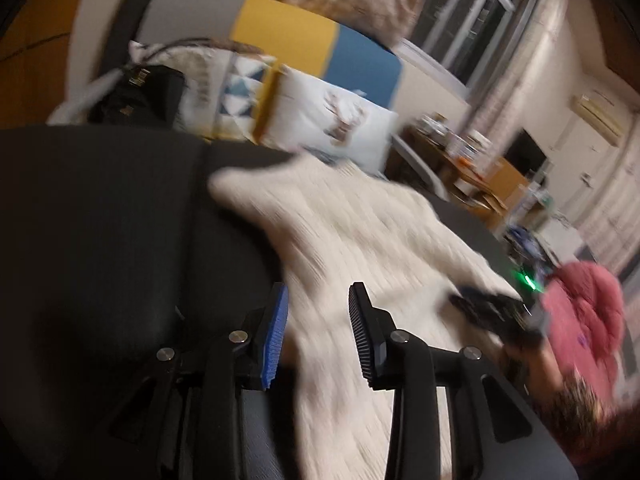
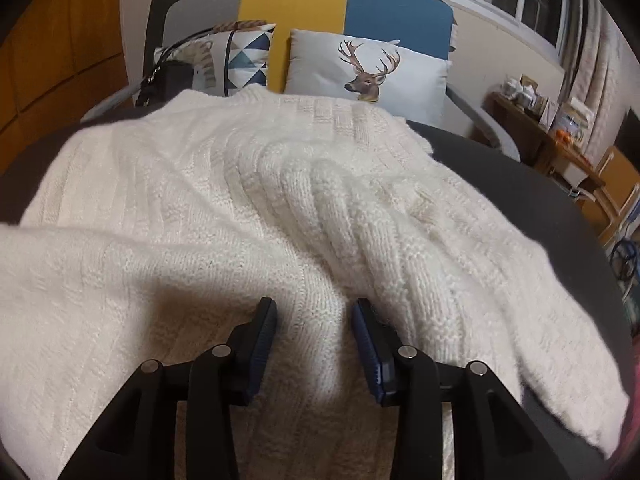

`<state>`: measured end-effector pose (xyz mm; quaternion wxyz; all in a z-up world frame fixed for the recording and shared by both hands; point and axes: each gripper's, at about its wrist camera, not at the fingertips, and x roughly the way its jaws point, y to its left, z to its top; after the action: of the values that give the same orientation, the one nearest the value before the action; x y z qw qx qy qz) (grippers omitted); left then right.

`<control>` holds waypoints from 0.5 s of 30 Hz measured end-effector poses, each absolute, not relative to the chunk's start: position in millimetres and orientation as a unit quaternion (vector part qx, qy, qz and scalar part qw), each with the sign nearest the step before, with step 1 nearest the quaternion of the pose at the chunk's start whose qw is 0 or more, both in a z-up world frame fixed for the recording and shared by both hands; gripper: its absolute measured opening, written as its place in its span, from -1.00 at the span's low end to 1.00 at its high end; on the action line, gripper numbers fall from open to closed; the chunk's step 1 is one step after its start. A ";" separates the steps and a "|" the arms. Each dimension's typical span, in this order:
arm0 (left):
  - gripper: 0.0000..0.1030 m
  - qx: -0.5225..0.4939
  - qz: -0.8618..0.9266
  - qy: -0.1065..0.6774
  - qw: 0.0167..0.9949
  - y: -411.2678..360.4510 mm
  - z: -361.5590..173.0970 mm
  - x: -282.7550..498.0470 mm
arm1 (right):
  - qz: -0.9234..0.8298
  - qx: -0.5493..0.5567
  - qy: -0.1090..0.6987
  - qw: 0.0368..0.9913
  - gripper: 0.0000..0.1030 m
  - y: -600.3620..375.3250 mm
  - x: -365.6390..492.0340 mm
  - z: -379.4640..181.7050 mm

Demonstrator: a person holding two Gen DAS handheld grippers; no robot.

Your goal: Fold clothes

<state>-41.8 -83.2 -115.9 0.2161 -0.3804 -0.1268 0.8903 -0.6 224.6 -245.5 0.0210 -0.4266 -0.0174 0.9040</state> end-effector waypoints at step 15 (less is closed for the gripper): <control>0.01 -0.476 0.806 -0.327 0.134 -81.4 -187.1 -195.9 | 0.907 -0.421 -0.008 0.019 -0.17 217.5 -0.4 -248.5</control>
<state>-195.9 -81.4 -187.1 0.1337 -0.4755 -0.3272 0.8056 -0.4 217.5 -248.5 0.0189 -0.4209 -0.0078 0.9069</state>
